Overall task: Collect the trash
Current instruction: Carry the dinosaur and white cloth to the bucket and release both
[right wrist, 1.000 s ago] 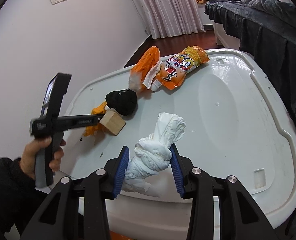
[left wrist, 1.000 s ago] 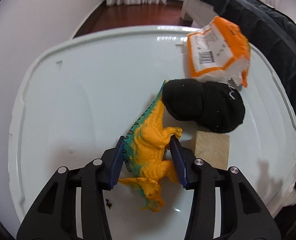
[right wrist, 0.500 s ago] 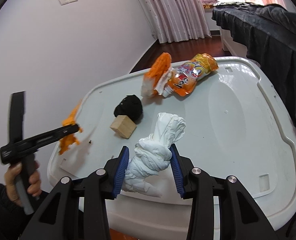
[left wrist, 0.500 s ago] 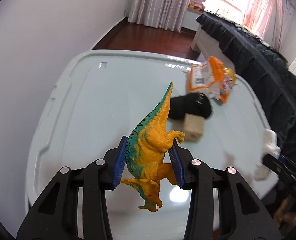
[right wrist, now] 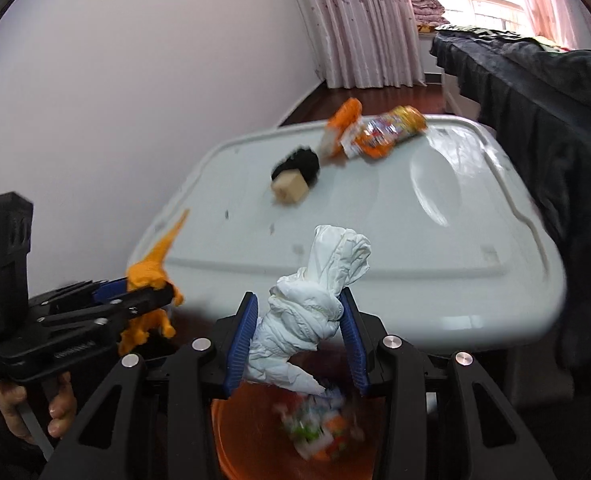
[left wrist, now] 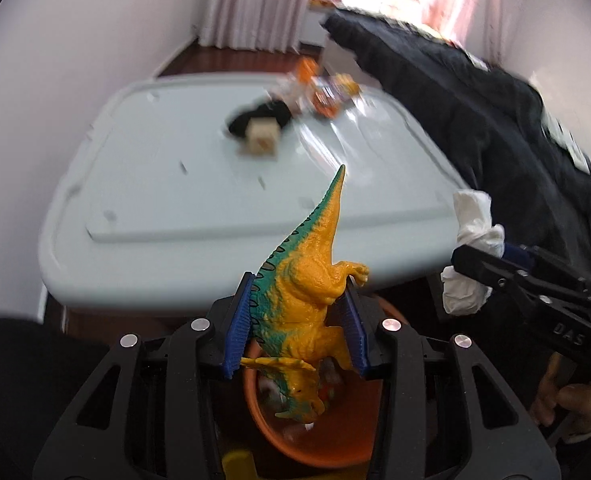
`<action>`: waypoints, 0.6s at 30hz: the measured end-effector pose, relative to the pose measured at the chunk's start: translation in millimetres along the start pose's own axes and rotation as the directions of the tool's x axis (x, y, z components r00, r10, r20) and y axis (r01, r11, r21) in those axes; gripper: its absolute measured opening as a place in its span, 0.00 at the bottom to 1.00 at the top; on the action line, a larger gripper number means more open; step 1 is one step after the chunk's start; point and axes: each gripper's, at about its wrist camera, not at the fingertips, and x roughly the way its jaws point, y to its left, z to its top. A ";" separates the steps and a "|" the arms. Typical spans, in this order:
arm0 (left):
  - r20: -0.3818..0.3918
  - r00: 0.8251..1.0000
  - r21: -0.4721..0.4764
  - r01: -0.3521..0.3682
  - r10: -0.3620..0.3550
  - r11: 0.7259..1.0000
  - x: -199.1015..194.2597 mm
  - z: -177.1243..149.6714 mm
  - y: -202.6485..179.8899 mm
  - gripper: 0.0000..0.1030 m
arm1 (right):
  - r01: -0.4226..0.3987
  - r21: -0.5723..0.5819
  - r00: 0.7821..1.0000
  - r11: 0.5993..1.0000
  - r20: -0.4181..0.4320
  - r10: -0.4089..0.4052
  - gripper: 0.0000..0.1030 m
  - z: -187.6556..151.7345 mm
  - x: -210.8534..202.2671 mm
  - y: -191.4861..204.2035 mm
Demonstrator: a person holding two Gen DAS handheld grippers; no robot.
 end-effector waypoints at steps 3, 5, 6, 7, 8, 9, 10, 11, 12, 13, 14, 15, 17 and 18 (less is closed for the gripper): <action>-0.060 0.998 0.001 0.006 -0.006 1.000 9.8 -26.0 -3.4 0.39 | 0.024 0.021 0.999 1.000 -0.048 -0.023 0.40 -31.0 -3.5 3.6; -0.081 0.997 0.015 0.001 0.000 1.000 13.6 -38.3 -8.1 0.39 | 0.041 0.020 0.996 0.999 -0.075 -0.040 0.40 -45.8 -1.1 4.8; -0.099 0.995 0.016 0.006 -0.004 1.000 17.6 -44.3 -10.0 0.39 | 0.053 0.014 0.995 0.998 -0.085 -0.052 0.40 -50.7 0.3 5.3; -0.112 0.994 0.017 0.009 -0.007 1.000 20.0 -47.3 -10.9 0.39 | 0.062 0.012 0.993 0.998 -0.102 -0.060 0.40 -56.8 3.0 4.9; -0.123 0.992 0.019 0.008 -0.006 1.000 22.8 -47.9 -10.2 0.39 | 0.061 0.019 0.992 0.998 -0.113 -0.059 0.40 -59.8 4.9 3.5; -0.136 0.991 0.013 0.007 -0.006 1.000 26.3 -49.8 -8.6 0.39 | 0.061 0.029 0.991 0.998 -0.121 -0.057 0.40 -61.4 6.9 1.4; -0.145 0.989 0.005 0.009 -0.008 1.000 28.7 -50.6 -6.6 0.39 | 0.063 0.042 0.990 0.997 -0.129 -0.057 0.40 -61.9 9.8 -1.8; -0.153 0.988 0.000 0.011 -0.011 1.000 30.6 -51.3 -5.6 0.39 | 0.064 0.050 0.989 0.997 -0.135 -0.057 0.40 -61.6 12.3 -4.4; -0.164 0.986 -0.006 0.011 -0.011 1.000 33.6 -52.2 -3.7 0.39 | 0.062 0.059 0.989 0.996 -0.141 -0.053 0.40 -61.1 15.8 -7.3; -0.172 0.985 -0.010 0.011 -0.013 1.000 35.7 -53.9 -2.9 0.39 | 0.060 0.062 0.988 0.996 -0.148 -0.050 0.40 -61.9 18.9 -8.2; -0.181 0.983 -0.013 0.013 -0.016 1.000 38.2 -56.2 -1.9 0.39 | 0.057 0.063 0.986 0.996 -0.157 -0.046 0.40 -62.0 22.4 -9.4; -0.194 0.981 -0.015 0.015 -0.017 1.000 41.7 -57.3 -0.8 0.39 | 0.052 0.063 0.985 0.997 -0.170 -0.041 0.40 -62.2 27.8 -10.0; -0.211 0.977 -0.016 0.013 -0.017 1.000 45.8 -59.5 -0.6 0.39 | 0.046 0.062 0.982 0.997 -0.184 -0.034 0.40 -63.1 32.9 -10.4; -0.219 0.976 -0.017 0.012 -0.016 1.000 47.8 -60.4 -0.4 0.39 | 0.043 0.061 0.981 0.997 -0.191 -0.030 0.40 -63.7 36.4 -10.2</action>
